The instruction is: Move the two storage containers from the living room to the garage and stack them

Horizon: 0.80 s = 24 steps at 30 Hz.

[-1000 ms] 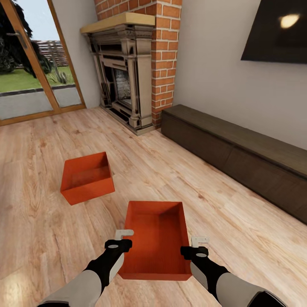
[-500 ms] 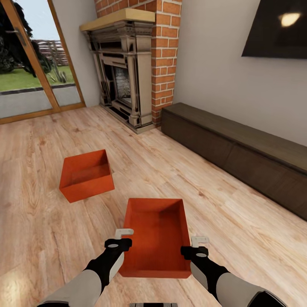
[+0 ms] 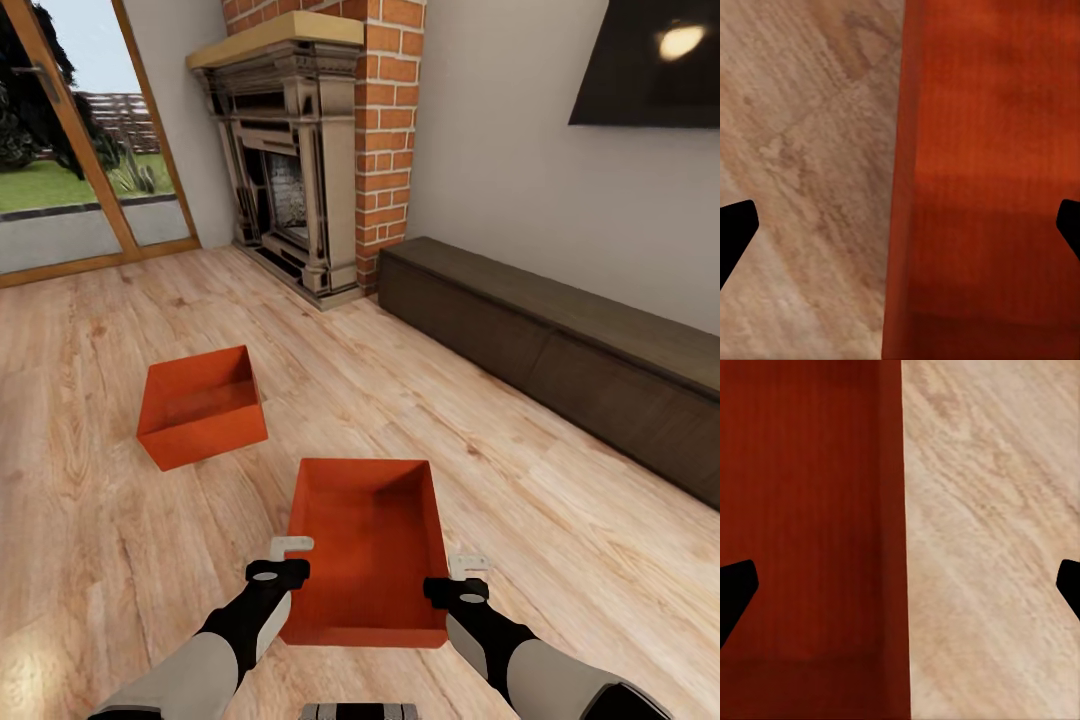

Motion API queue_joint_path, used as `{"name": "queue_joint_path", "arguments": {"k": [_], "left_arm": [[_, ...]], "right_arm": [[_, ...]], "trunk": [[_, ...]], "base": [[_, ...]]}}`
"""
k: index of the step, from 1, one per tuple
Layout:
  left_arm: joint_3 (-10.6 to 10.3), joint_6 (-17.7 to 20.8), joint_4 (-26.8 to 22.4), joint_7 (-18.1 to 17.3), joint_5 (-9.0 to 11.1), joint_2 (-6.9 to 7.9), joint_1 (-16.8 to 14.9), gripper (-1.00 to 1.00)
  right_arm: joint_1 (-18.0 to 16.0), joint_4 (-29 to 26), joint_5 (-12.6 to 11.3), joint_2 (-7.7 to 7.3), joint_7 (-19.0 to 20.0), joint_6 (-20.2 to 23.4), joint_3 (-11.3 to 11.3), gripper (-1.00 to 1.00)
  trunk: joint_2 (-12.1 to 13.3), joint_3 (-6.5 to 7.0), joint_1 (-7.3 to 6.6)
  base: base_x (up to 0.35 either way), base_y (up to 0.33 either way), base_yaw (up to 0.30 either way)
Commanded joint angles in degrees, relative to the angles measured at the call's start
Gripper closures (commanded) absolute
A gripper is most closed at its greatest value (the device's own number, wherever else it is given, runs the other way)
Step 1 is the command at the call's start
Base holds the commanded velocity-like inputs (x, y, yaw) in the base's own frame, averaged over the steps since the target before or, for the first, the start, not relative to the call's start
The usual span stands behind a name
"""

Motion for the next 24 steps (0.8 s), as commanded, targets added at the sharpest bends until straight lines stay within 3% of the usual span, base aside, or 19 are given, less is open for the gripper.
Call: {"name": "queue_joint_path", "arguments": {"k": [1, 8, 21, 24], "left_arm": [[0.15, 0.39, -0.12, 0.11, -0.39, -0.03, 0.0, -1.0], [0.13, 0.37, -0.17, 0.01, -0.39, -0.03, 0.0, -1.0], [0.13, 0.39, -0.2, 0.08, -0.39, -0.03, 0.0, -1.0], [0.13, 0.43, -0.2, 0.04, -0.39, -0.03, 0.0, -1.0]], "right_arm": [[-0.03, -0.03, -0.52, -0.01, -0.29, -0.05, 0.49, -1.0], [-0.03, -0.03, -0.52, -0.01, -0.29, -0.06, 0.49, -1.0], [-0.03, -0.03, -0.52, -0.01, -0.29, -0.05, 0.49, -1.0], [-0.03, -0.03, -0.52, -0.01, -0.29, -0.05, 0.49, -1.0]], "trunk": [[-0.43, -0.23, 0.21], [-3.24, -1.48, 1.75], [-3.24, -1.48, 1.75], [-4.44, -2.02, 2.41]], "base": [[0.0, 0.0, 0.0], [0.0, 0.0, 0.0], [0.0, 0.0, 0.0], [0.0, 0.0, 0.0]]}}
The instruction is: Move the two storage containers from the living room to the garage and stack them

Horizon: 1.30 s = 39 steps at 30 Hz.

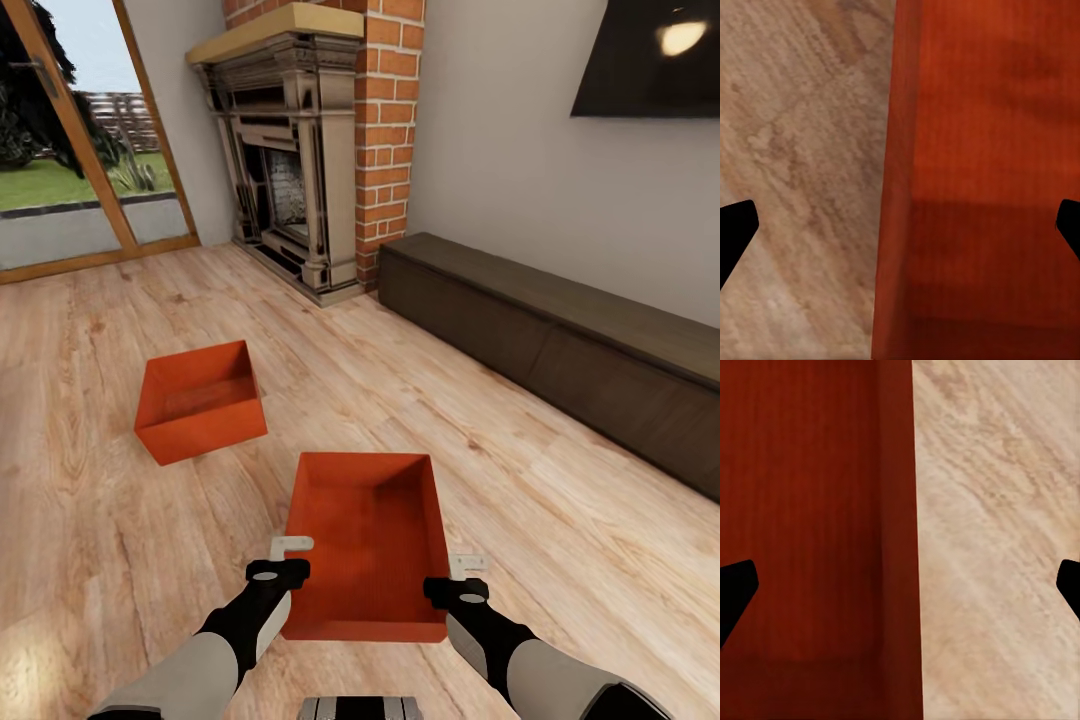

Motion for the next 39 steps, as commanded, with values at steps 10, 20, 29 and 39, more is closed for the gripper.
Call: {"name": "queue_joint_path", "arguments": {"k": [10, 20, 29, 39], "left_arm": [[0.13, 0.33, -0.12, 0.23, -0.39, -0.03, 0.0, -1.0], [-0.2, 0.4, 0.07, 0.06, -0.52, 0.07, 0.0, -1.0], [-0.3, 0.41, 0.31, -0.07, -0.63, 0.14, 0.0, -1.0], [-0.26, 0.35, 0.21, -0.08, -0.65, 0.61, 0.0, -1.0]], "right_arm": [[-0.03, -0.03, -0.52, -0.01, -0.29, -0.05, 0.49, -1.0], [-0.03, -0.03, -0.52, -0.01, -0.29, -0.06, 0.49, -1.0], [-0.03, -0.03, -0.52, -0.01, -0.29, -0.05, 0.49, -1.0], [-0.03, -0.03, -0.52, -0.01, -0.29, -0.05, 0.49, -1.0]], "trunk": [[-0.11, -1.38, 0.15], [-0.11, -1.38, 0.15], [-0.11, -1.38, 0.15], [-0.11, -1.38, 0.15]], "base": [[0.0, 0.0, 0.0], [0.0, 0.0, 0.0], [0.0, 0.0, 0.0], [0.0, 0.0, 0.0]]}}
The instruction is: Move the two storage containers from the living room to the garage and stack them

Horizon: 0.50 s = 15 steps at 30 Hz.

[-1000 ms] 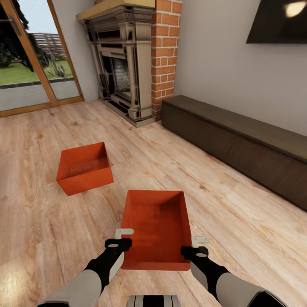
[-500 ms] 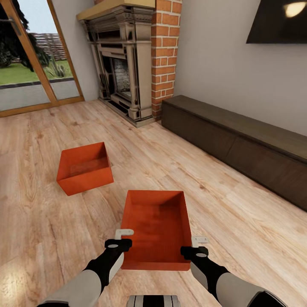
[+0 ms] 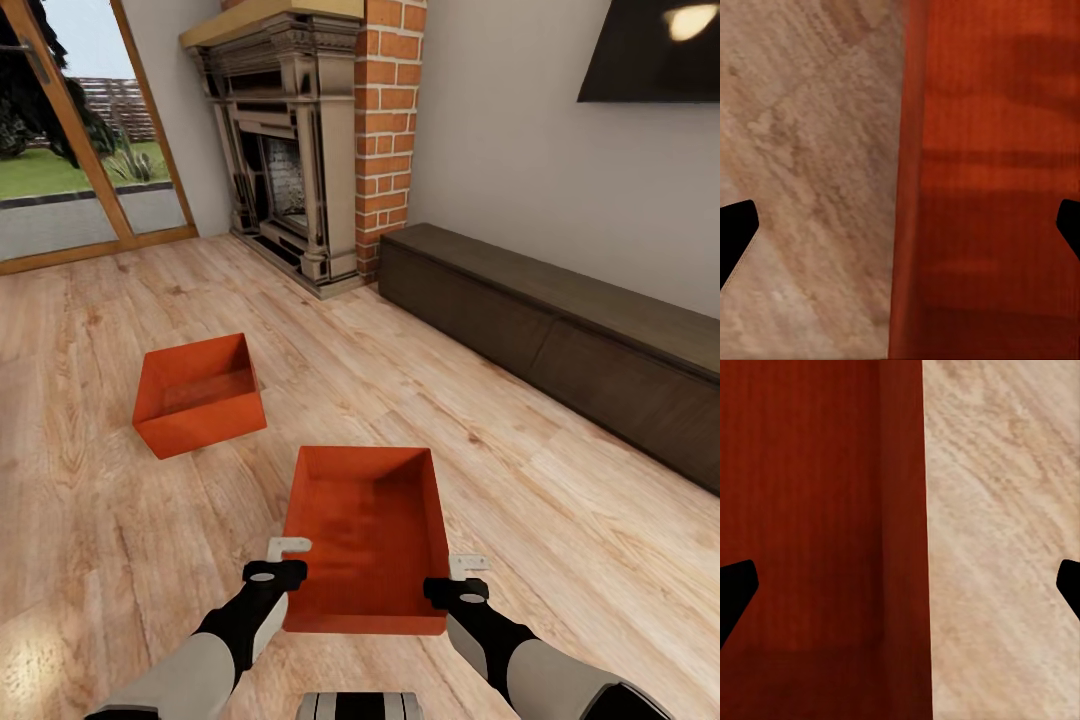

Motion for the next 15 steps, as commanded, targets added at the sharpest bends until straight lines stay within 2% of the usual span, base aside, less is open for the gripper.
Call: {"name": "queue_joint_path", "arguments": {"k": [1, 8, 15], "left_arm": [[0.1, 0.39, -0.14, 0.13, -0.4, 0.03, 0.0, -1.0], [0.1, 0.42, -0.36, 0.12, -0.5, 0.25, -0.01, -1.0], [0.12, 0.45, -0.24, 0.13, -2.24, 0.31, 0.0, -1.0]], "right_arm": [[-0.03, -0.03, -0.53, -0.01, -0.29, -0.05, 0.49, -1.0], [-0.03, -0.03, -0.53, -0.01, -0.29, -0.08, 0.49, -1.0], [-0.03, -0.03, -0.53, -0.01, -0.29, -0.05, 0.49, -1.0]], "trunk": [[-0.02, -0.04, -0.01], [-0.02, -0.04, -0.01], [-0.02, -0.04, -0.01]], "base": [[0.0, 0.0, 0.0], [0.0, 0.0, 0.0], [0.0, 0.0, 0.0]]}}
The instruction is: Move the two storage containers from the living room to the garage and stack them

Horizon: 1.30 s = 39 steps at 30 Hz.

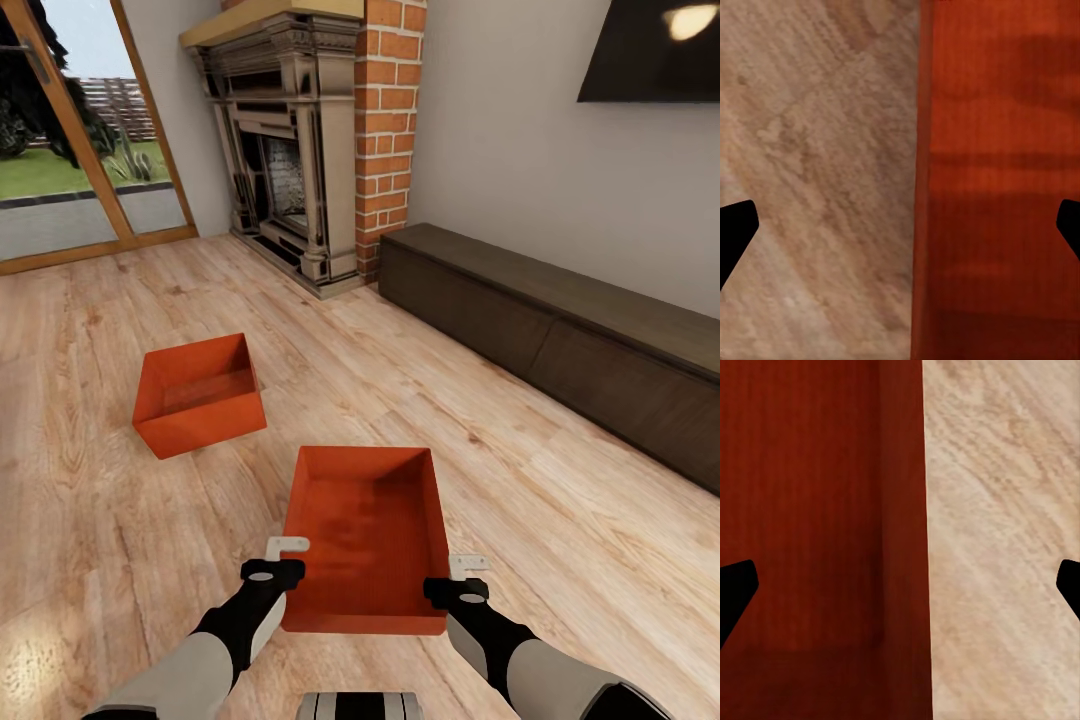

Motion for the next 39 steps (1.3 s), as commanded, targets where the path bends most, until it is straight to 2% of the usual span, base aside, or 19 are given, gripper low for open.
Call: {"name": "queue_joint_path", "arguments": {"k": [1, 4, 11, 39], "left_arm": [[0.11, 0.42, -0.07, 0.08, -0.72, -0.03, 0.0, -1.0], [0.13, 0.38, 0.05, -0.02, -0.87, -0.04, 0.0, -1.0], [0.13, 0.39, 0.12, -0.02, -0.94, -0.04, 0.0, -1.0], [0.13, 0.43, 0.04, 0.14, -0.85, -0.04, 0.0, -1.0]], "right_arm": [[-0.03, -0.03, -0.53, -0.01, -0.29, -0.05, 0.49, -1.0], [-0.03, -0.03, -0.53, -0.01, -0.29, -0.06, 0.49, -1.0], [-0.03, -0.03, -0.53, -0.01, -0.29, -0.05, 0.49, -1.0], [-0.03, -0.03, -0.53, -0.01, -0.29, -0.06, 0.56, -1.0]], "trunk": [[-0.02, -0.04, -0.01], [-0.02, -0.04, -0.01], [-0.11, -1.59, 0.17], [-0.11, -1.59, 0.17]], "base": [[0.0, 0.0, 0.0], [0.0, 0.0, 0.0], [0.0, 0.0, 0.0], [0.0, 0.0, 0.0]]}}
